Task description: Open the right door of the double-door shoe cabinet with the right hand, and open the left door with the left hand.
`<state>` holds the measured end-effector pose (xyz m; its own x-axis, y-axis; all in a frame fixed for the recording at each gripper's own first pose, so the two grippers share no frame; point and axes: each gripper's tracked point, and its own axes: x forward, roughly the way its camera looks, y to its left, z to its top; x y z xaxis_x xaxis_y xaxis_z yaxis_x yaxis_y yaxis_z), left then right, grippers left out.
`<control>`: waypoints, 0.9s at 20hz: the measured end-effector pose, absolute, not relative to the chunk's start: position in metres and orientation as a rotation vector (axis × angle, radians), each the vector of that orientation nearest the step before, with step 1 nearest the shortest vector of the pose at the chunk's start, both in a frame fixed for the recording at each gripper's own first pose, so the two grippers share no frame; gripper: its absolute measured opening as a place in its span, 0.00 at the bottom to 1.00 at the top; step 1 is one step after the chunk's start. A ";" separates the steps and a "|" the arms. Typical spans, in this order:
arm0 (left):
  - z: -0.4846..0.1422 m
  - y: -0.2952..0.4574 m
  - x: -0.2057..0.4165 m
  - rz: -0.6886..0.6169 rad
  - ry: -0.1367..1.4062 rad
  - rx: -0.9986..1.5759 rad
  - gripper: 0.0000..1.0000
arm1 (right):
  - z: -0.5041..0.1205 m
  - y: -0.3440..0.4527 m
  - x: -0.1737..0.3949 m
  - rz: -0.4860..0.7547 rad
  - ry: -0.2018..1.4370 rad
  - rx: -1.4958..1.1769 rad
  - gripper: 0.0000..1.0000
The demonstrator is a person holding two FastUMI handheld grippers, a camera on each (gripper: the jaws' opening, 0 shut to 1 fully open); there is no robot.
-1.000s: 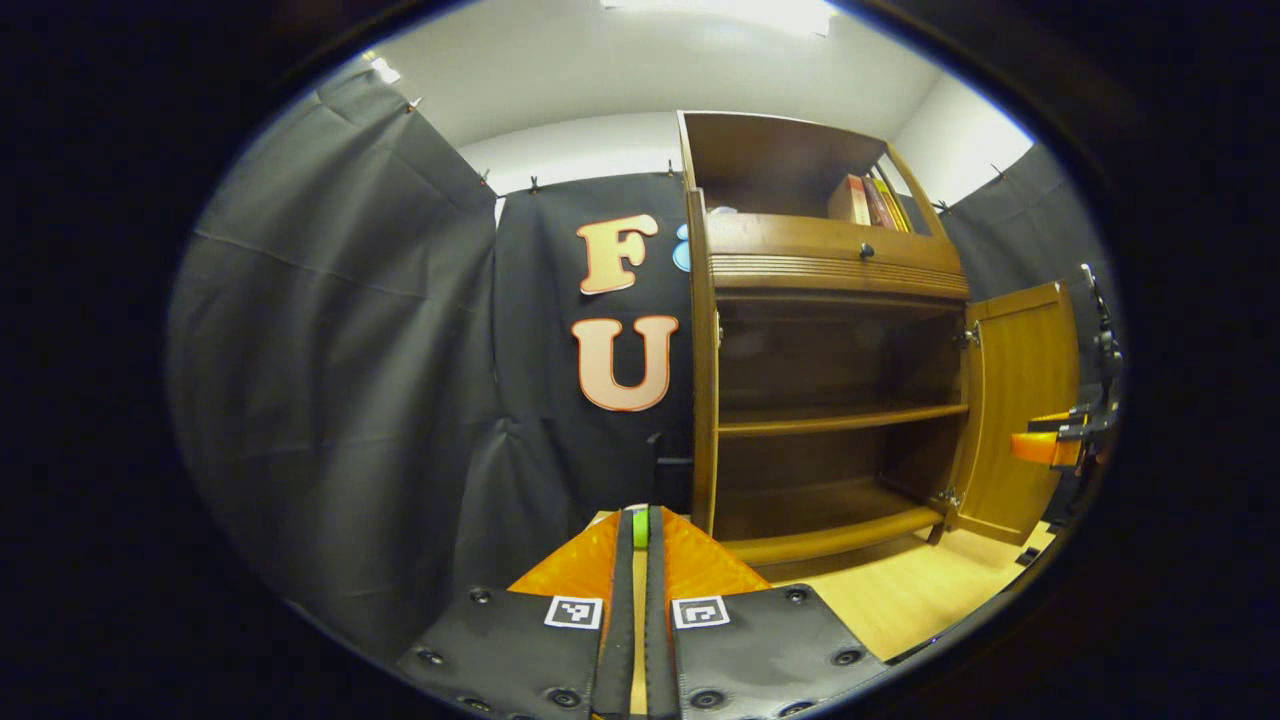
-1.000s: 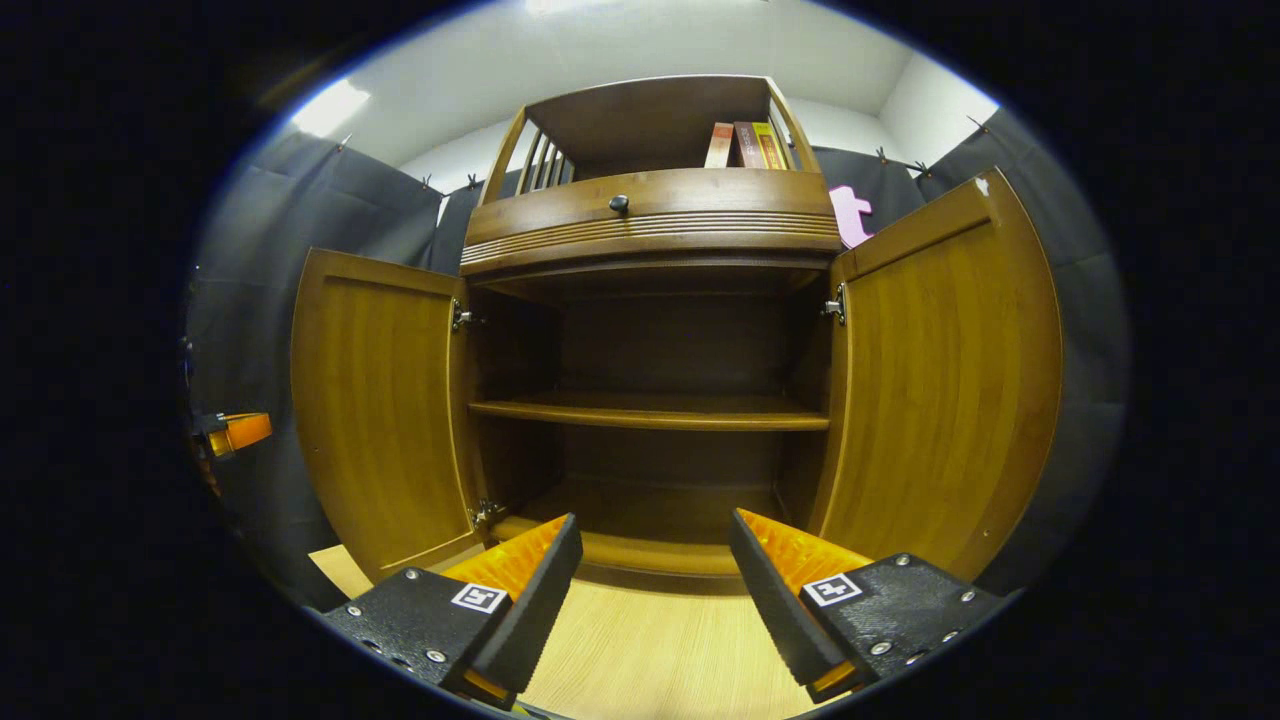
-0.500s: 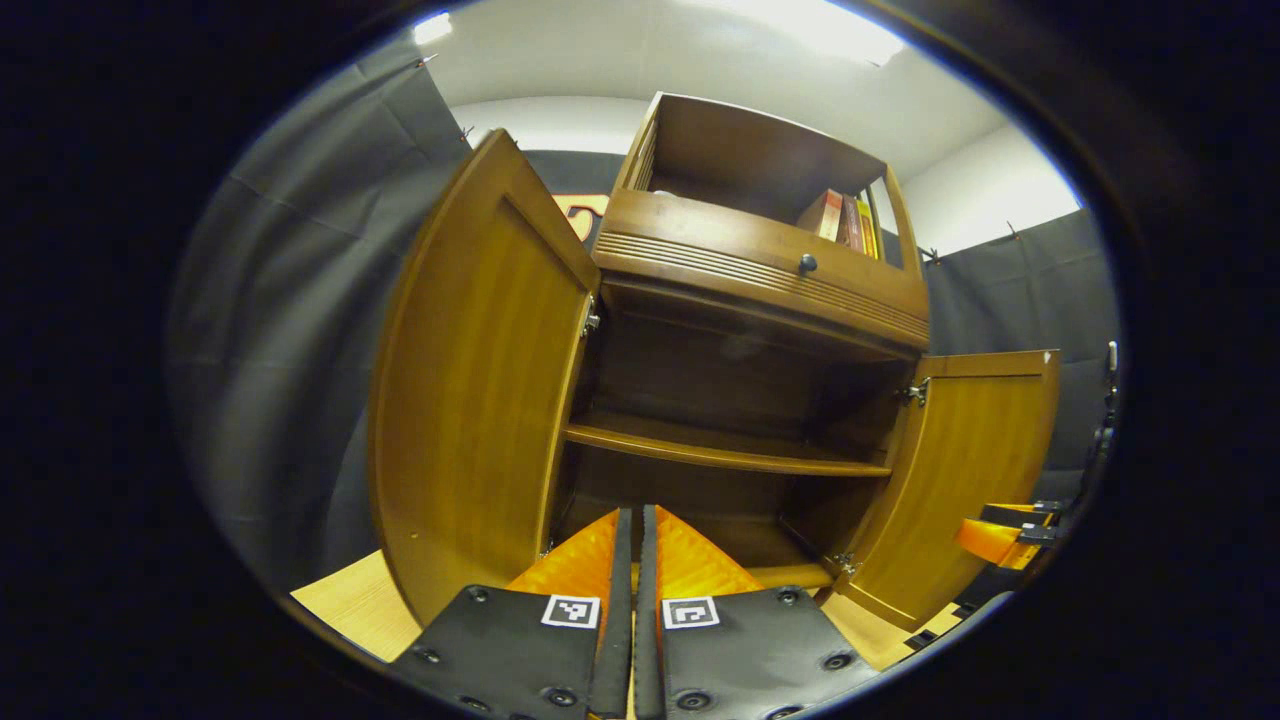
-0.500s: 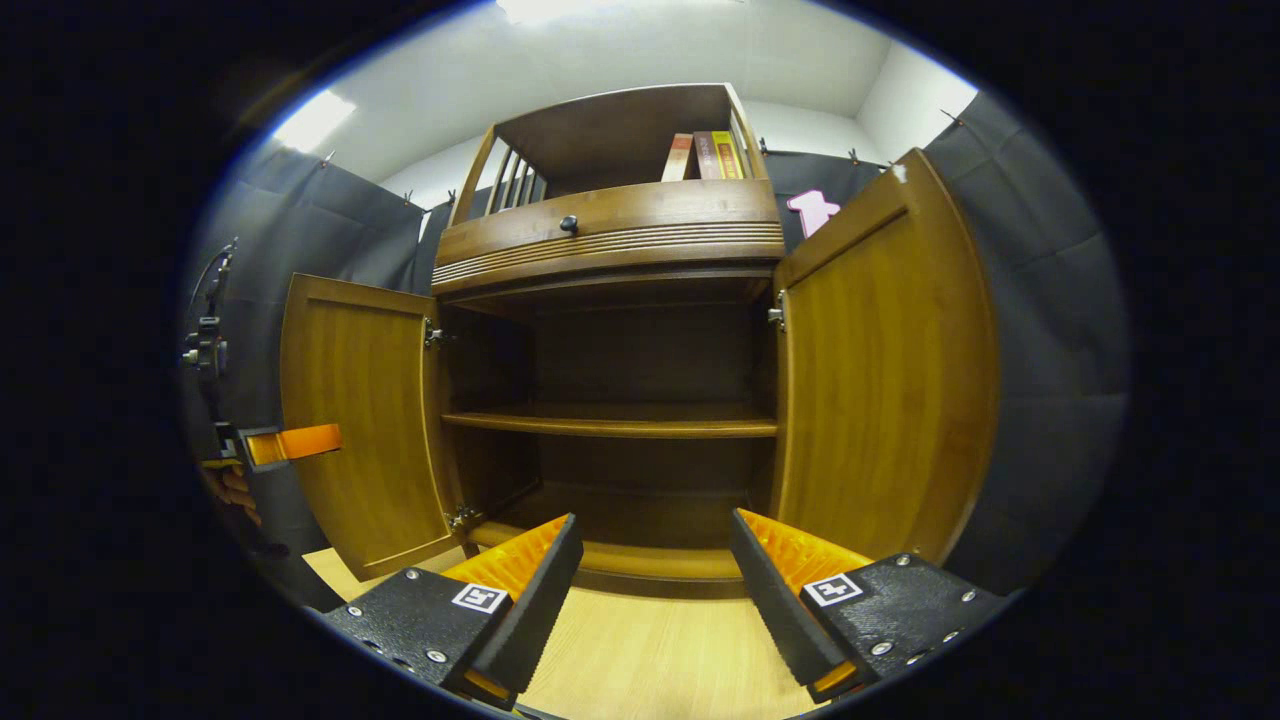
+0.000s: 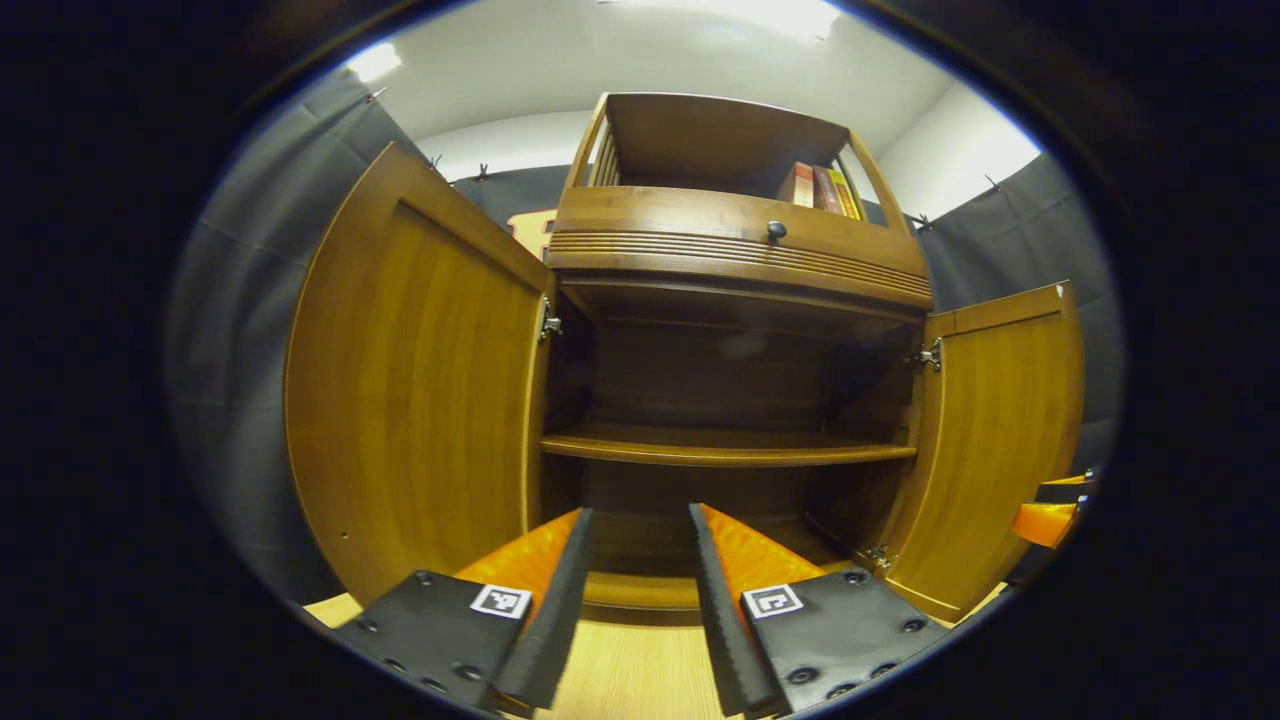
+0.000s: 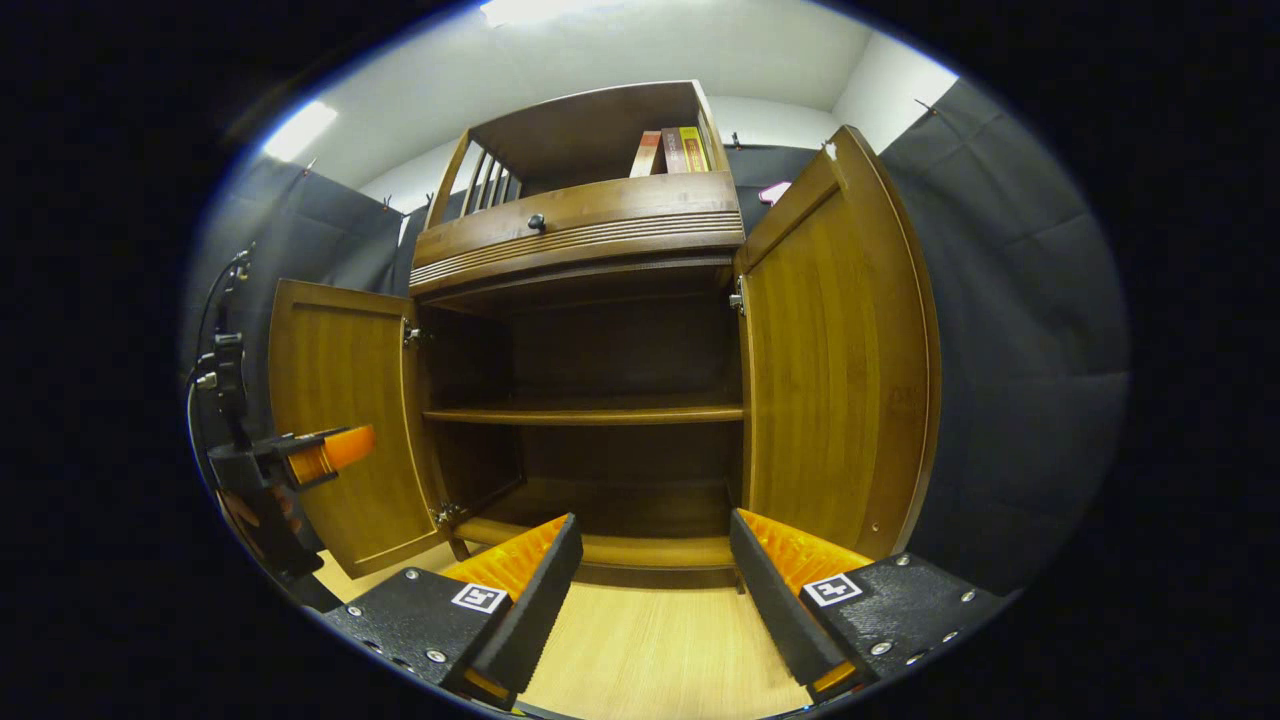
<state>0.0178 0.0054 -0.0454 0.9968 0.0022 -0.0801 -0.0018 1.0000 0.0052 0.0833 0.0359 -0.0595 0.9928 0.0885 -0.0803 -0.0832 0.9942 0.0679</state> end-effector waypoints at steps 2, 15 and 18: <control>-0.047 0.004 0.017 -0.007 0.087 0.000 0.81 | -0.058 0.037 0.086 0.085 0.073 0.070 0.92; -0.033 0.018 0.019 0.054 0.020 0.052 0.95 | -0.059 0.040 0.090 0.087 0.060 0.079 0.92; -0.028 0.018 0.016 0.048 0.004 0.076 0.94 | -0.058 0.043 0.090 0.089 0.058 0.089 0.92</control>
